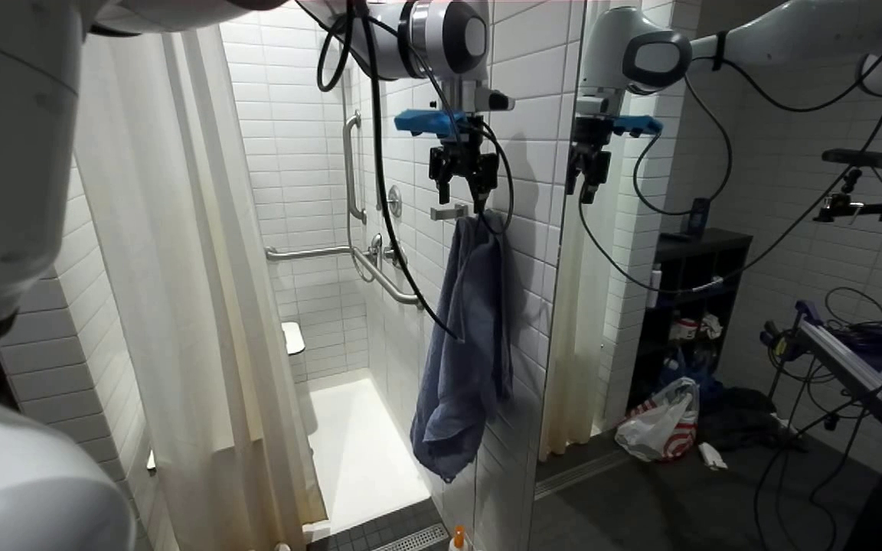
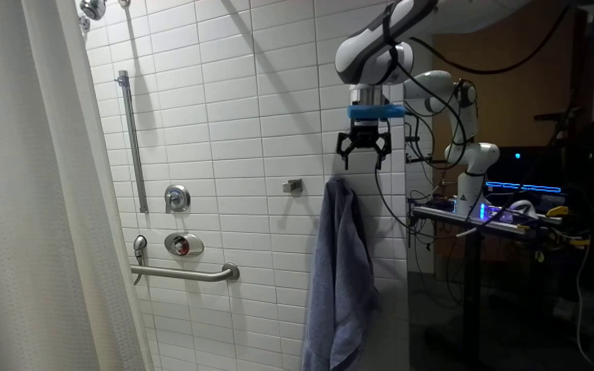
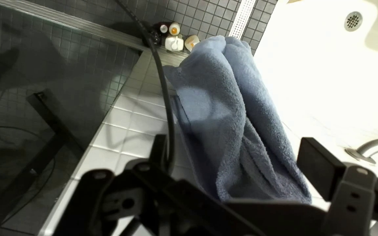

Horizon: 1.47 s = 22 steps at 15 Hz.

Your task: Move the towel to the left.

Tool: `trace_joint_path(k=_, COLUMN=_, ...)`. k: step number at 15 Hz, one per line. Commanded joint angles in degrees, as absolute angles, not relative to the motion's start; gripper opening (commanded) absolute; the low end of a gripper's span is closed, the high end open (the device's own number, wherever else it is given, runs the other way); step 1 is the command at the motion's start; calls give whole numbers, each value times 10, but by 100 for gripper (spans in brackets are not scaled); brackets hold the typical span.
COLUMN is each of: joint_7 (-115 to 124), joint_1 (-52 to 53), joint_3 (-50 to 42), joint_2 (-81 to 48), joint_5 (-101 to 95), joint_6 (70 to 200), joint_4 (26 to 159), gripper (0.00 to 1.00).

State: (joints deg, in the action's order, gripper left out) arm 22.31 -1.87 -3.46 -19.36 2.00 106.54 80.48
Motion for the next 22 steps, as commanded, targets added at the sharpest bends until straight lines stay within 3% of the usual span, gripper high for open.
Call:
trace_joint_path(k=1, joint_7=222, joint_1=-16, joint_3=-38, joint_2=-194, joint_5=21, joint_6=1063, joint_4=802, gripper=100)
trace_joint_path(k=10, joint_7=226, joint_1=-8, joint_3=-26, joint_2=-248, joint_5=44, joint_6=1037, joint_4=742, gripper=100)
trace_joint_path(k=22, joint_7=214, joint_1=-17, joint_3=-23, joint_2=-366, joint_5=56, joint_6=978, joint_4=563, gripper=100)
